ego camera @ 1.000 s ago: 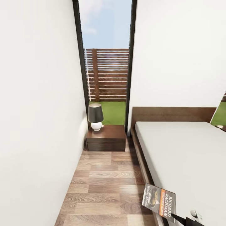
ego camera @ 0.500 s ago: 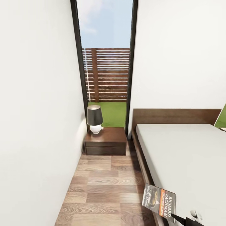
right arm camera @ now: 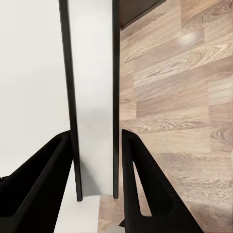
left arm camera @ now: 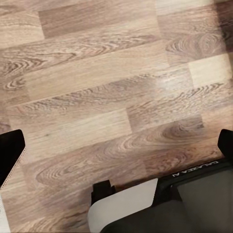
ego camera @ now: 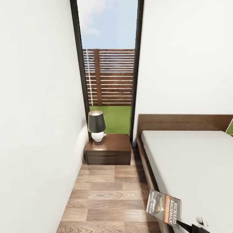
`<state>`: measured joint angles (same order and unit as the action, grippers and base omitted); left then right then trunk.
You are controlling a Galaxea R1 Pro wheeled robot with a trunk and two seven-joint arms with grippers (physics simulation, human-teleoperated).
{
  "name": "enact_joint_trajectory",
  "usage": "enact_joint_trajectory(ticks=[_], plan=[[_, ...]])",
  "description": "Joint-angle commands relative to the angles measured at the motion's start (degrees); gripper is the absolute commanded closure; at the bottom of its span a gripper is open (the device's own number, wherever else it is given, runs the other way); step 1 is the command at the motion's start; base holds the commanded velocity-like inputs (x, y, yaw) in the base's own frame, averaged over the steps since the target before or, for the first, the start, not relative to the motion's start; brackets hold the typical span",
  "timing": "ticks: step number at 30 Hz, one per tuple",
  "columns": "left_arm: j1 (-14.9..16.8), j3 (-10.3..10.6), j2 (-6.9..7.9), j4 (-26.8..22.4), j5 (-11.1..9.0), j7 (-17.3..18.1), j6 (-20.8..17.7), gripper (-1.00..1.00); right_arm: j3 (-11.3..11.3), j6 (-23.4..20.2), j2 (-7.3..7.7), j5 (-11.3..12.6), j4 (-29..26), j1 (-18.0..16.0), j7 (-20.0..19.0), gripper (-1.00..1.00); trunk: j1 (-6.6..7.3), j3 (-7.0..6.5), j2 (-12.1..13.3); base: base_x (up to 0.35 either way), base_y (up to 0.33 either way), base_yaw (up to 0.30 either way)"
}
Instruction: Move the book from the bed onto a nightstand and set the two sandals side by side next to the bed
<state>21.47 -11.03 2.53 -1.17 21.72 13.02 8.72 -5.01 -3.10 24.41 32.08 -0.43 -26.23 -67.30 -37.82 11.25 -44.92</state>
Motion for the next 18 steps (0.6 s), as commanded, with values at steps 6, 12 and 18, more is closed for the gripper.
enact_joint_trajectory(ticks=[6,12,18], plan=[[0.0,-0.5,-0.01,0.0,0.5,0.2,0.2,-1.00,-0.2,-0.3,0.02,0.6,0.0,-0.1,-0.1,1.00,-0.04,0.08,-0.1,0.298,0.000,0.000],[0.0,-0.5,0.02,0.0,0.5,0.2,0.2,-1.00,-0.2,-0.3,0.01,0.6,0.0,-0.1,-0.1,1.00,-0.04,0.08,-0.1,0.298,0.000,0.000],[0.0,-0.5,0.01,0.0,0.5,0.2,0.2,-1.00,-0.1,-0.3,0.01,0.6,0.0,-0.1,-0.1,1.00,-0.04,0.08,-0.1,0.298,0.000,0.000]])
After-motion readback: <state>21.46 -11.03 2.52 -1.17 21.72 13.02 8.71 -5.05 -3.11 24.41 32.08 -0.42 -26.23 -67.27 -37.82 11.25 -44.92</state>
